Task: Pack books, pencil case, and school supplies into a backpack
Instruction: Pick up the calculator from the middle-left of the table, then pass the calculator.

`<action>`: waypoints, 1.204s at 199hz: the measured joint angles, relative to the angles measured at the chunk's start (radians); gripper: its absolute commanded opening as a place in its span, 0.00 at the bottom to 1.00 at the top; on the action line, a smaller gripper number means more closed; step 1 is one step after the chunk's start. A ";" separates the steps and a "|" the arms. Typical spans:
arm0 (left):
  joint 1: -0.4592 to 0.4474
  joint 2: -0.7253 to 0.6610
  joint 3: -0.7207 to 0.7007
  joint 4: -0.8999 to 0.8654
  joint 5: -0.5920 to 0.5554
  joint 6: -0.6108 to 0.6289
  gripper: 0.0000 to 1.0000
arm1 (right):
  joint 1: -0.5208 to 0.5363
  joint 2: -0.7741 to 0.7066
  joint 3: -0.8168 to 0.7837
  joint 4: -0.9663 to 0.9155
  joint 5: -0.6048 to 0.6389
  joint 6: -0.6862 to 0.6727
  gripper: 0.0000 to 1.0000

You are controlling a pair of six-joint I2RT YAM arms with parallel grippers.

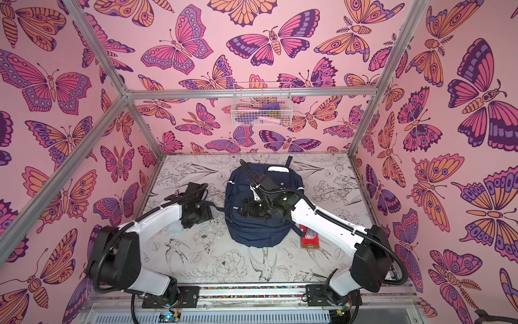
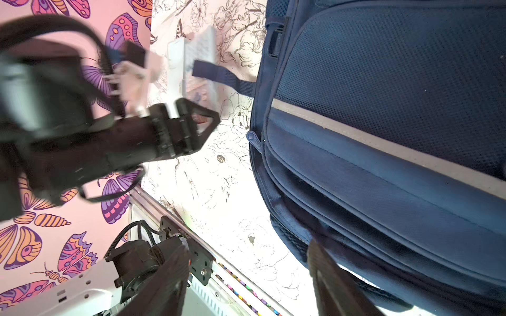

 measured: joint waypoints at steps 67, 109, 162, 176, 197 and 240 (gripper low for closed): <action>-0.010 -0.292 0.037 -0.074 0.032 0.009 0.24 | 0.000 0.048 0.176 -0.014 -0.014 -0.004 0.70; -0.159 -0.369 0.058 0.011 0.154 0.031 0.22 | 0.000 0.056 0.281 0.000 -0.009 -0.014 0.71; -0.352 -0.370 0.059 0.164 0.240 0.010 0.19 | -0.005 0.051 0.277 0.013 0.059 -0.027 0.64; -0.375 -0.360 0.059 0.184 0.243 0.004 0.19 | -0.007 0.050 0.272 0.010 0.075 -0.029 0.60; -0.397 -0.344 0.059 0.197 0.243 0.003 0.20 | -0.008 0.048 0.263 0.004 0.098 -0.032 0.52; -0.413 -0.338 0.059 0.207 0.243 -0.011 0.20 | -0.011 0.039 0.256 0.002 0.115 -0.034 0.33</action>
